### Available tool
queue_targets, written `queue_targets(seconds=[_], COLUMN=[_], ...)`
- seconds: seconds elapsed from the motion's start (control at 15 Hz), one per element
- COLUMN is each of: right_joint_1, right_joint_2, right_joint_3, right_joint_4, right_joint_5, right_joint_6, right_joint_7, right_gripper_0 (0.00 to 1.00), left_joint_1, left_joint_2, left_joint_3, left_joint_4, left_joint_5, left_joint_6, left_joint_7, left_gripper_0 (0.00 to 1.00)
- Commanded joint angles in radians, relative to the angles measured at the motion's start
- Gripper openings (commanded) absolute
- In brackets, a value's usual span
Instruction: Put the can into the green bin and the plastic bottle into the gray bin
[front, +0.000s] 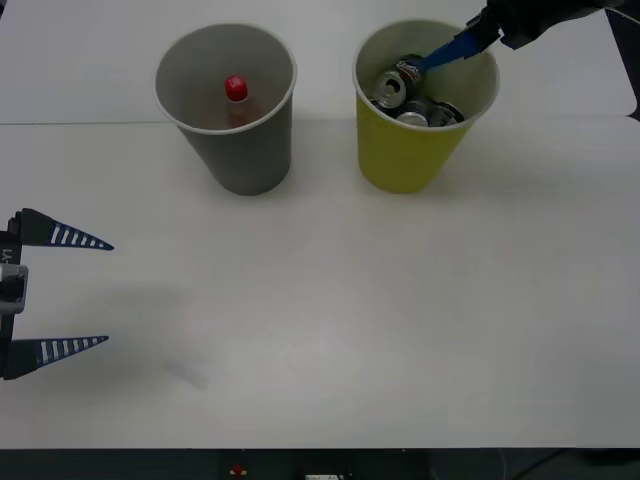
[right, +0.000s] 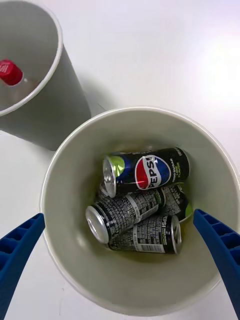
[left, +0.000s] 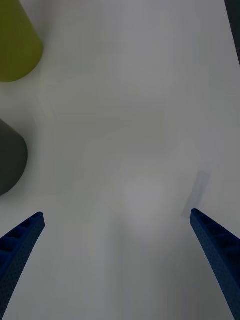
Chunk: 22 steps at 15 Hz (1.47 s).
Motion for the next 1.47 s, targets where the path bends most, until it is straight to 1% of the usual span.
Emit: queue_targets(seconds=[0.07,0.2,0.53,0.73,0.8,1.0,1.27,1.47], right_joint_1=[0.077,0.16,0.363,0.479,0.53,0.65,0.792,0.878], right_joint_2=[-0.035,-0.068,-0.104,-0.127,-0.132,-0.134,-0.132,-0.13], right_joint_3=[-0.072,-0.125,-0.277,-0.34,-0.365,-0.427,-0.48,-0.493], right_joint_4=[-0.11,-0.192,-0.305,-0.353,-0.366,-0.396,-0.432,-0.455], right_joint_5=[-0.051,-0.12,-0.272,-0.332,-0.351,-0.411,-0.49,-0.546], right_joint_6=[-0.02,-0.02,-0.02,-0.02,-0.02,-0.02,-0.02,-0.02], right_joint_7=[0.015,0.035,0.264,0.402,0.472,0.627,0.772,0.856], right_gripper_0=[1.0,1.0,1.0,1.0,1.0,1.0,1.0,1.0], left_joint_1=[0.0,0.0,0.0,0.0,0.0,0.0,0.0,0.0], left_joint_2=[0.0,0.0,0.0,0.0,0.0,0.0,0.0,0.0], left_joint_3=[0.0,0.0,0.0,0.0,0.0,0.0,0.0,0.0], left_joint_4=[0.0,0.0,0.0,0.0,0.0,0.0,0.0,0.0], left_joint_5=[0.0,0.0,0.0,0.0,0.0,0.0,0.0,0.0], left_joint_6=[0.0,0.0,0.0,0.0,0.0,0.0,0.0,0.0], left_joint_7=[0.0,0.0,0.0,0.0,0.0,0.0,0.0,0.0], left_gripper_0=[1.0,1.0,1.0,1.0,1.0,1.0,1.0,1.0])
